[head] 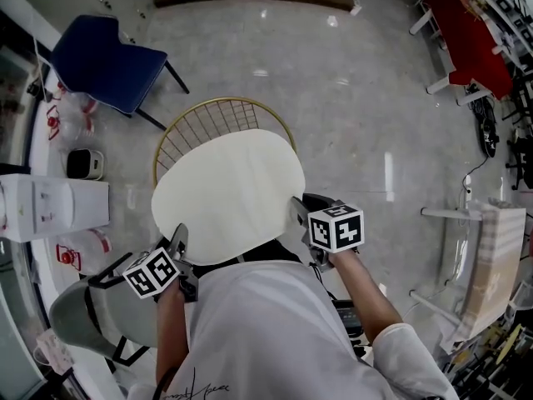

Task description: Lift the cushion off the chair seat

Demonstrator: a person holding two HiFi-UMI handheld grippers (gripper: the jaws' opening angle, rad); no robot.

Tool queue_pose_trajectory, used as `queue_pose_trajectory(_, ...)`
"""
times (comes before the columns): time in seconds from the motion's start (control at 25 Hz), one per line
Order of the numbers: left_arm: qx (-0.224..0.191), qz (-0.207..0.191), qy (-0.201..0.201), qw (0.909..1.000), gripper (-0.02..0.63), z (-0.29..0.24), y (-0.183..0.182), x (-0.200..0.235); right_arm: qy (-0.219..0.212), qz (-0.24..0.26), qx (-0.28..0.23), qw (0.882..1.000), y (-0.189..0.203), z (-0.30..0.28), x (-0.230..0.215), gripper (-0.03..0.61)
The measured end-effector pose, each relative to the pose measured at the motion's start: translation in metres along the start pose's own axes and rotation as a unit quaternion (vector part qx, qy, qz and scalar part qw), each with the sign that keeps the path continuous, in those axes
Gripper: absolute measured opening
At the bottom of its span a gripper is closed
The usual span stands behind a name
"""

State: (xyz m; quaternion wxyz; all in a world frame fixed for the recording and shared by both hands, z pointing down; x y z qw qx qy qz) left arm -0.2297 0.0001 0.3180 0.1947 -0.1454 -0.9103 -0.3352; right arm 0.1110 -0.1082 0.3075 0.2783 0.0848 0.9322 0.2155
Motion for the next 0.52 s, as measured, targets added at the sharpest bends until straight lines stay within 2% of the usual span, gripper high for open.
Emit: queue_pose_trajectory(0.52,0.003,-0.003,0.003,1.0,0.103,0.013,0.006,0.0,-0.013,-0.016,-0.004,1.0,0.014,0.009,0.002,0.06)
Point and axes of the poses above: the fingertips, and each gripper's own axes: z backward along the fingers, x to its left, y out of its underside, the point moved 7 cm from there along z, backward along the fingers, and after that the axes turned 9 degrees about -z, right-handed, at the moved point
